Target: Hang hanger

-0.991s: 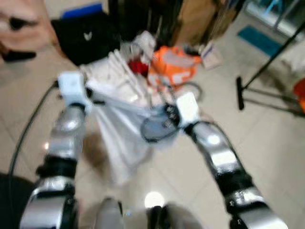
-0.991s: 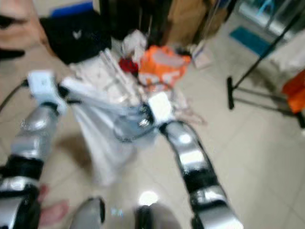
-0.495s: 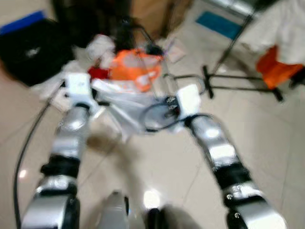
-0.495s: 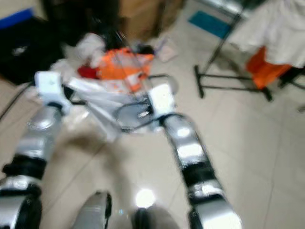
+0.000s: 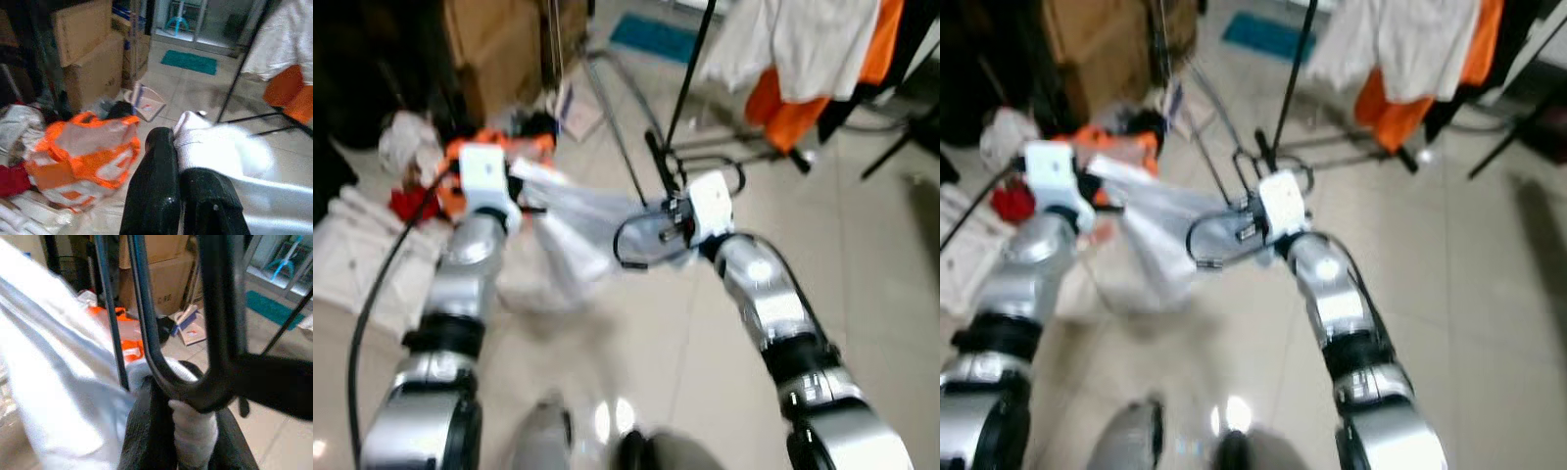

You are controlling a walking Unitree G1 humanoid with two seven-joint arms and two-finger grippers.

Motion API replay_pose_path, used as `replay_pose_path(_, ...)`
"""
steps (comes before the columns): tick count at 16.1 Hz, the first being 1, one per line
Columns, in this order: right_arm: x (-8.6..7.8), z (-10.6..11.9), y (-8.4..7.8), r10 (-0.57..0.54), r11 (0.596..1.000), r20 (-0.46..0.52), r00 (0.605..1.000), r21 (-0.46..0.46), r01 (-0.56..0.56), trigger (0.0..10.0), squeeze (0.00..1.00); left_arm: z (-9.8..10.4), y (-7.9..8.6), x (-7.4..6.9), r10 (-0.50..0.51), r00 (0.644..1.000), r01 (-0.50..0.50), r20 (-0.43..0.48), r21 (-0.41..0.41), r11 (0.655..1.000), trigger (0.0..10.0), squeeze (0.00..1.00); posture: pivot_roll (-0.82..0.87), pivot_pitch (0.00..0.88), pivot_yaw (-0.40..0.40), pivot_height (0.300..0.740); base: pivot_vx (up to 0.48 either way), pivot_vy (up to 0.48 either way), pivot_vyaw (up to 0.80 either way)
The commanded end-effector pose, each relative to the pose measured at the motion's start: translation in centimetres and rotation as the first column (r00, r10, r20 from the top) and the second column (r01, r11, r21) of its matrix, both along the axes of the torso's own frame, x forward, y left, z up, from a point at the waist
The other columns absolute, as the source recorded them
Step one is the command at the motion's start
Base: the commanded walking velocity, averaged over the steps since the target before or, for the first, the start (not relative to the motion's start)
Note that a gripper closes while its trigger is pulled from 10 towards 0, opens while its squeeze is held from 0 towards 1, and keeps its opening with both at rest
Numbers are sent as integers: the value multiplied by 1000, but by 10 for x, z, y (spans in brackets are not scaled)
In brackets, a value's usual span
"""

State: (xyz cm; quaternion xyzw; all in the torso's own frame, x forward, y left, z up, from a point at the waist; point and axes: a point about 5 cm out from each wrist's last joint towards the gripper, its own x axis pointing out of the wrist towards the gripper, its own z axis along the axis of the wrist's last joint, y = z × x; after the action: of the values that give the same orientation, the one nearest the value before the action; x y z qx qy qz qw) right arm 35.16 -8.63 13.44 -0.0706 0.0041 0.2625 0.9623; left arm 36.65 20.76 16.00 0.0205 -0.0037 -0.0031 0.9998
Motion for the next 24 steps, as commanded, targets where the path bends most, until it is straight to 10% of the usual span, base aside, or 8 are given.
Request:
replay_pose_path(1,0,3,3,19,1000,21,1000,-7,-19,0,0,-5,2,-2,11,1000,-11,-17,-7,1000,10000,0,-44,177,-93,740,435,0,0)
replay_pose_path(9,1,-7,-14,79,976,21,997,-203,-73,0,0,9,40,9,212,976,-206,-53,103,973,10000,0,-53,174,-98,740,109,0,0)
replay_pose_path(24,-19,-32,-3,365,799,-47,930,-497,-339,0,0,90,0,20,37,991,-28,132,-67,997,10000,0,-55,202,-105,740,0,0,0)
